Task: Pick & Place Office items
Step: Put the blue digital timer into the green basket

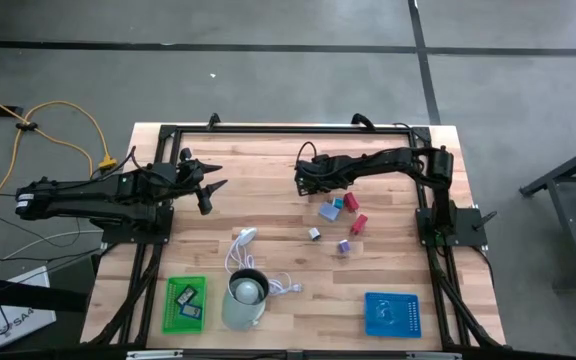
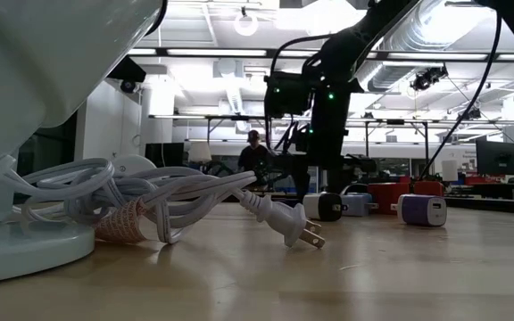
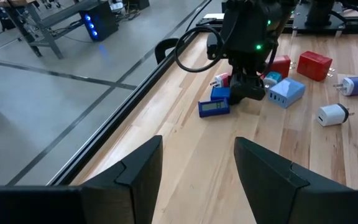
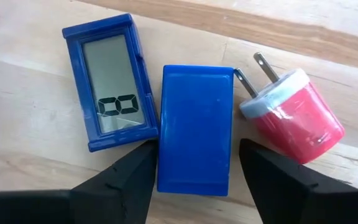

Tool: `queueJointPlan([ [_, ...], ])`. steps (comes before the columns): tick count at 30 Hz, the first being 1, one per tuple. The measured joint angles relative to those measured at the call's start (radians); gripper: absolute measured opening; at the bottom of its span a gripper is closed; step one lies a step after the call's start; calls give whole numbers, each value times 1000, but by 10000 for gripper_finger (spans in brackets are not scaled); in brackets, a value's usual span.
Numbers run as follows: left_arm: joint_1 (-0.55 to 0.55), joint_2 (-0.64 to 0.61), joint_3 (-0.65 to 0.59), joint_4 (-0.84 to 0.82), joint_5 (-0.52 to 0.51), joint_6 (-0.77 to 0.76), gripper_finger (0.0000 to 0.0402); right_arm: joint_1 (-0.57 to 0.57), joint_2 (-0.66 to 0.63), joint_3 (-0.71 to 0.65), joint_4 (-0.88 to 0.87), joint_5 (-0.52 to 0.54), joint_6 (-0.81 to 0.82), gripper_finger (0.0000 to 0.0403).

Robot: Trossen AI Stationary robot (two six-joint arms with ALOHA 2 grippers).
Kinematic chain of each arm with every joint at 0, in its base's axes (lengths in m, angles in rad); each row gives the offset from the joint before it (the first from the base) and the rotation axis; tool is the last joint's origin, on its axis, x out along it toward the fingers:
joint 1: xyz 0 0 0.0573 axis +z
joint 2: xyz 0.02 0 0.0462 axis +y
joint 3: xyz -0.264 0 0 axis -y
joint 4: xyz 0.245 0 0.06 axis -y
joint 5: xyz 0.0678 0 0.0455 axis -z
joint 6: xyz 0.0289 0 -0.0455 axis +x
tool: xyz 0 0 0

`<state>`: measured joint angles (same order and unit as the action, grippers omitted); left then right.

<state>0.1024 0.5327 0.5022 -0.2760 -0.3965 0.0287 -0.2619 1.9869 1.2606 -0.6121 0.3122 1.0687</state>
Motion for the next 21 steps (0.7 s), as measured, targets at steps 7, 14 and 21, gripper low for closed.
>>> queueJointPlan([
  [7,0,0,0,0,0,0,191,1,0,0,3,-1,0,173],
  [14,0,0,0,0,0,0,191,5,1,0,8,2,8,148],
  [21,0,0,0,0,0,0,191,5,1,0,9,2,10,149],
])
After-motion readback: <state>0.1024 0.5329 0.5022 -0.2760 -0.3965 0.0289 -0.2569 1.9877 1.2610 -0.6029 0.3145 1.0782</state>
